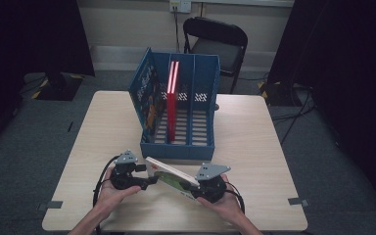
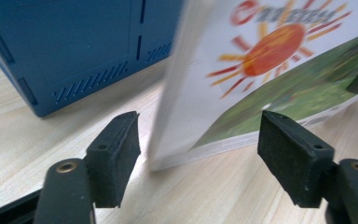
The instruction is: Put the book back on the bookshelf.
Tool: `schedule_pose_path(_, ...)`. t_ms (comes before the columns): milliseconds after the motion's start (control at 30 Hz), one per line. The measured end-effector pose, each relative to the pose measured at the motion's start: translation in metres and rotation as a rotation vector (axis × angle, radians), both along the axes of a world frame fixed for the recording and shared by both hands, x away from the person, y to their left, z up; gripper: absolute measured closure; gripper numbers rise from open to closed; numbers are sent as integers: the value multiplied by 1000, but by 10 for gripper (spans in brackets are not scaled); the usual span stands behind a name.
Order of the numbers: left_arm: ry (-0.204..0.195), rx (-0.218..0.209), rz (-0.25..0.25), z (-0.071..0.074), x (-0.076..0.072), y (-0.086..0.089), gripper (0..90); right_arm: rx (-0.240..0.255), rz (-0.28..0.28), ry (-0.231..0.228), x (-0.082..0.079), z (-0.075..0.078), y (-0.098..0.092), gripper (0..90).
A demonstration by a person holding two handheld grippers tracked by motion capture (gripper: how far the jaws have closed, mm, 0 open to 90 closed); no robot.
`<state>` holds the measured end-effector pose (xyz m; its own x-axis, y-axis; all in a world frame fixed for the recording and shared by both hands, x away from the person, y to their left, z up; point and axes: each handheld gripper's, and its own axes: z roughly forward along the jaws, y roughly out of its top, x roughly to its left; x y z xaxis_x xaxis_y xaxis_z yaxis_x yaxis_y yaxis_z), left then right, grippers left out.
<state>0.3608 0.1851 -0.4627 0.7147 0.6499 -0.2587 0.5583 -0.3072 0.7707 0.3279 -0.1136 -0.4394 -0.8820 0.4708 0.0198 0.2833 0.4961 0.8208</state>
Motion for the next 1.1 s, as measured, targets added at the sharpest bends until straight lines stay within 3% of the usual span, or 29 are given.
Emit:
schedule_pose_path(167, 8, -8, 1, -1, 1, 1, 283, -4, -1, 10, -4, 1, -12, 758)
schedule_pose_path(333, 6, -12, -66, 0, -2, -10, 276, -14, 23, 5, -11, 1, -16, 756)
schedule_pose_path(533, 7, -19, -103, 1, -4, -21, 276, -5, 33, 1, -12, 1, -16, 751)
schedule_pose_path(567, 4, -3, -109, 1, -4, -22, 284, -5, 35, 0, -12, 0, -16, 750)
schedule_pose_path(867, -23, 26, -92, 0, -5, -26, 306, 25, 15, 17, -9, -2, -15, 745)
schedule_pose_path(1100, -29, 31, -88, 0, -6, -26, 319, 6, 15, 10, -7, -8, -7, 738)
